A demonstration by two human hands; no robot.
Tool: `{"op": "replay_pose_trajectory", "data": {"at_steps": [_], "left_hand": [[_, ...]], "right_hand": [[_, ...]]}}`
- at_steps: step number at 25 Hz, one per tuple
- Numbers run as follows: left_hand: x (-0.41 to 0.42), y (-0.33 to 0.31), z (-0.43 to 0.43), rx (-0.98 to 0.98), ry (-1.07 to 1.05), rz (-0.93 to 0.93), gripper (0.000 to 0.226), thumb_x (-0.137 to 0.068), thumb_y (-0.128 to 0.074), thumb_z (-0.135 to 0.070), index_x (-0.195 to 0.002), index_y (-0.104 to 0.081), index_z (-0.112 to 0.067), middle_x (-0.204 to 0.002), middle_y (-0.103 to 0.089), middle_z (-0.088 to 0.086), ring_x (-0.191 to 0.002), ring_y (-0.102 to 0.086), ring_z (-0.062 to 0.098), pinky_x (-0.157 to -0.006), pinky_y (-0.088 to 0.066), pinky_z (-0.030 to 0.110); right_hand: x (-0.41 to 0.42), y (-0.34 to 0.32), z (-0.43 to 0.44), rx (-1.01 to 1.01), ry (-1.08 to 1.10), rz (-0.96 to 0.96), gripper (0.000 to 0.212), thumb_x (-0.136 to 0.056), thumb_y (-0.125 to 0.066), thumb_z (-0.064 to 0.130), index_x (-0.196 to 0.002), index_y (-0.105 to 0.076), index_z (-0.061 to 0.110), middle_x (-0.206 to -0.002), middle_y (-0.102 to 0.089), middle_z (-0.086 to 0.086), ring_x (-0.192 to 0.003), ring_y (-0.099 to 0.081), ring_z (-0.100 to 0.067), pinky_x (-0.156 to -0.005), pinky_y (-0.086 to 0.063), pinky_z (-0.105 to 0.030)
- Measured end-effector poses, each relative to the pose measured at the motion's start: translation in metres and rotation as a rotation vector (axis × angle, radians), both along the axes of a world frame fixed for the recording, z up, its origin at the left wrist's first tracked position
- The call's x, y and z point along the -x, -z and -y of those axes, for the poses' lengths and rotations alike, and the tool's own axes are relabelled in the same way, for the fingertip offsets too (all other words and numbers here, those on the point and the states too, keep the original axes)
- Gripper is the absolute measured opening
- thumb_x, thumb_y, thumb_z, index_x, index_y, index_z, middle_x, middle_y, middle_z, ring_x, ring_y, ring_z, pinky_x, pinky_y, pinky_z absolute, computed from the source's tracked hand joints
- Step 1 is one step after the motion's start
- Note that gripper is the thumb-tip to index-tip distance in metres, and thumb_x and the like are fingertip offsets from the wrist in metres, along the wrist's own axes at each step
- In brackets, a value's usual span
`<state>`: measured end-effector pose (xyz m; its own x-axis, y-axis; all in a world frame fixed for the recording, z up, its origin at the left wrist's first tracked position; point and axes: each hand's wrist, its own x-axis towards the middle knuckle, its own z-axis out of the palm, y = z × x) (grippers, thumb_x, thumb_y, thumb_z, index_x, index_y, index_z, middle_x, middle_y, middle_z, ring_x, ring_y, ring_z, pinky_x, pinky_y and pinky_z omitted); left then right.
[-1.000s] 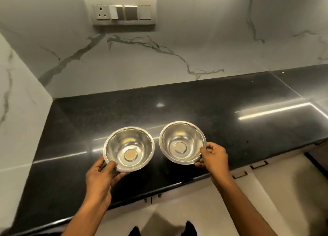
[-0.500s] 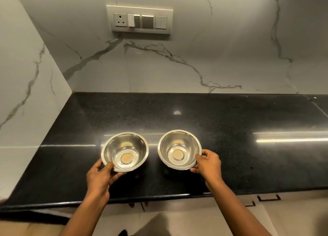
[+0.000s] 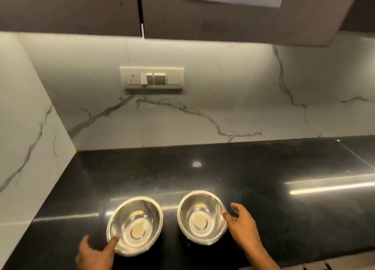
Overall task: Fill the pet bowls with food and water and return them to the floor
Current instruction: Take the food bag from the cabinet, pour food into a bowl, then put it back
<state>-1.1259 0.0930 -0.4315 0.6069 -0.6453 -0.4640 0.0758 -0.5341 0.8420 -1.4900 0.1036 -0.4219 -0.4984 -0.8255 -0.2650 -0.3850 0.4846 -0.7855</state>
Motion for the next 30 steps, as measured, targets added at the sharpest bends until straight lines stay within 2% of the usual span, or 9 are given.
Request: {"op": "replay_pose_trajectory", "data": {"at_steps": [3, 6, 10, 12, 15, 18, 23, 26, 30], "left_hand": [[0.015, -0.082, 0.03, 0.311, 0.055, 0.108, 0.087, -0.079, -0.093, -0.024, -0.154, -0.052, -0.01, -0.157, -0.053, 0.023, -0.14, -0.055, 0.044, -0.116, -0.044, 0.057], [0.051, -0.193, 0.056, 0.677, 0.33, -0.005, 0.061, -0.099, -0.071, -0.038, -0.155, -0.051, -0.024, -0.154, -0.06, 0.002, -0.138, -0.06, 0.025, -0.115, -0.049, 0.05], [0.105, -0.32, 0.097, 0.975, 0.471, -0.568, 0.078, -0.085, -0.08, -0.045, -0.152, -0.054, -0.015, -0.148, -0.065, 0.007, -0.133, -0.066, 0.023, -0.112, -0.054, 0.04], [0.124, -0.364, 0.116, 0.941, 0.509, -0.909, 0.06, -0.1, -0.072, -0.029, -0.152, -0.052, -0.009, -0.15, -0.063, 0.013, -0.136, -0.064, 0.029, -0.117, -0.051, 0.042], [0.138, -0.396, 0.138, 0.923, 0.559, -1.123, 0.035, -0.106, -0.064, -0.021, -0.139, -0.062, -0.009, -0.146, -0.067, 0.017, -0.139, -0.063, 0.031, -0.124, -0.043, 0.044], [0.144, -0.401, 0.144, 0.923, 0.483, -1.137, 0.015, -0.106, -0.063, -0.022, -0.116, -0.067, -0.011, -0.13, -0.073, 0.014, -0.14, -0.062, 0.03, -0.123, -0.043, 0.043], [0.142, -0.392, 0.118, 0.974, 0.41, -1.068, 0.053, -0.102, -0.066, -0.042, -0.144, -0.058, -0.01, -0.139, -0.071, 0.019, -0.118, -0.074, 0.03, -0.106, -0.06, 0.044], [0.135, -0.386, 0.079, 1.028, 0.482, -0.935, 0.052, -0.102, -0.064, -0.043, -0.147, -0.057, -0.017, -0.135, -0.074, 0.016, -0.12, -0.075, 0.033, -0.1, -0.063, 0.044], [0.136, -0.384, 0.034, 1.215, 0.561, -0.737, 0.024, -0.099, -0.063, -0.034, -0.117, -0.077, -0.028, -0.12, -0.081, 0.003, -0.121, -0.075, 0.029, -0.088, -0.066, 0.032]], "right_hand": [[0.003, -0.078, 0.024, 0.296, -0.111, -0.27, 0.07, -0.095, -0.074, 0.04, -0.157, -0.046, 0.021, -0.17, -0.039, -0.003, -0.154, -0.04, -0.02, -0.124, -0.038, -0.04], [-0.012, -0.183, 0.044, 0.681, -0.218, -0.544, 0.078, -0.099, -0.069, 0.04, -0.165, -0.031, 0.026, -0.179, -0.012, 0.008, -0.164, -0.015, -0.012, -0.125, -0.03, -0.038], [-0.04, -0.304, 0.075, 0.993, -0.294, -0.941, 0.087, -0.101, -0.065, 0.042, -0.17, -0.016, 0.018, -0.18, -0.001, -0.004, -0.166, 0.001, -0.02, -0.132, -0.017, -0.04], [-0.054, -0.344, 0.095, 1.02, -0.3, -1.083, 0.092, -0.101, -0.065, 0.042, -0.17, -0.011, 0.016, -0.18, 0.0, -0.008, -0.166, 0.004, -0.025, -0.134, -0.014, -0.044], [-0.065, -0.377, 0.119, 1.013, -0.319, -1.161, 0.105, -0.095, -0.074, 0.034, -0.17, -0.005, 0.012, -0.18, 0.003, -0.012, -0.166, 0.004, -0.029, -0.133, -0.018, -0.052], [-0.067, -0.396, 0.133, 0.965, -0.338, -1.218, 0.112, -0.091, -0.077, 0.029, -0.17, -0.001, 0.011, -0.179, 0.006, -0.012, -0.166, 0.005, -0.03, -0.131, -0.021, -0.053], [-0.067, -0.402, 0.134, 1.052, -0.311, -1.247, 0.102, -0.096, -0.071, 0.022, -0.169, -0.002, 0.008, -0.179, 0.002, -0.013, -0.166, 0.004, -0.03, -0.131, -0.02, -0.053], [-0.06, -0.393, 0.112, 1.139, -0.296, -1.238, 0.09, -0.102, -0.065, 0.023, -0.168, -0.007, 0.003, -0.179, 0.0, -0.016, -0.166, 0.004, -0.03, -0.132, -0.014, -0.053], [-0.042, -0.385, 0.062, 1.165, -0.351, -1.173, 0.089, -0.101, -0.067, 0.015, -0.168, -0.01, 0.002, -0.178, -0.001, -0.018, -0.166, 0.006, -0.028, -0.135, -0.011, -0.047]]}}
